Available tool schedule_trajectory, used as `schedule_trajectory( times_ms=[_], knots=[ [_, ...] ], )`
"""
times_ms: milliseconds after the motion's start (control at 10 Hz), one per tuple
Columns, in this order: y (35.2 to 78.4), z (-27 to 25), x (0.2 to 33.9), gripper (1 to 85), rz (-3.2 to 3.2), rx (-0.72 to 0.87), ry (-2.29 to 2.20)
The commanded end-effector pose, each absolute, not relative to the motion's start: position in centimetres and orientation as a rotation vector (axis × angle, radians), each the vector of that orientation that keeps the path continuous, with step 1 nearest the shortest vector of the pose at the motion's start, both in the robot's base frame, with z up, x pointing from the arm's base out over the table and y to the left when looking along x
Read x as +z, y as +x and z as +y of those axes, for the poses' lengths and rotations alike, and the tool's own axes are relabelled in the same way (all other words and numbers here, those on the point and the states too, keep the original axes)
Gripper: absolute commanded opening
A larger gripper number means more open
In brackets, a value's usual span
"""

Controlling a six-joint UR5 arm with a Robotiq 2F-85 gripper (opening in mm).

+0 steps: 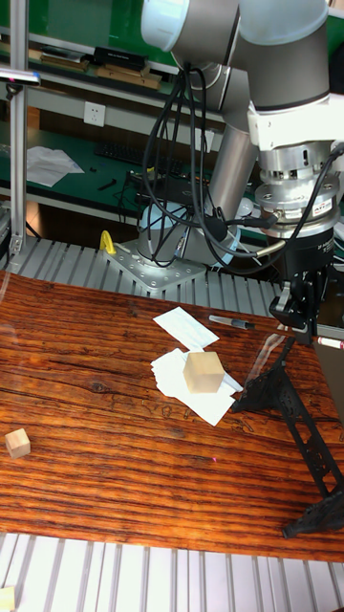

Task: Place the brush on the pen rack

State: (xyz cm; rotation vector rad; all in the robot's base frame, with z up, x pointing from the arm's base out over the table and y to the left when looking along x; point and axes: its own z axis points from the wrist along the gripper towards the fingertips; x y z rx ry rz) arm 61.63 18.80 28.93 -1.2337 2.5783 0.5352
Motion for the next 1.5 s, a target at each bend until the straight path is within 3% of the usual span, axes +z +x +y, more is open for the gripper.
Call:
schedule_trajectory(
  times_ms=[0,1400],
  knots=[
    [61.65,19.08,29.24,1.3,2.570,0.551,-1.227],
    [62.20,19.52,28.96,2.0,2.546,0.527,-1.238]
  ],
)
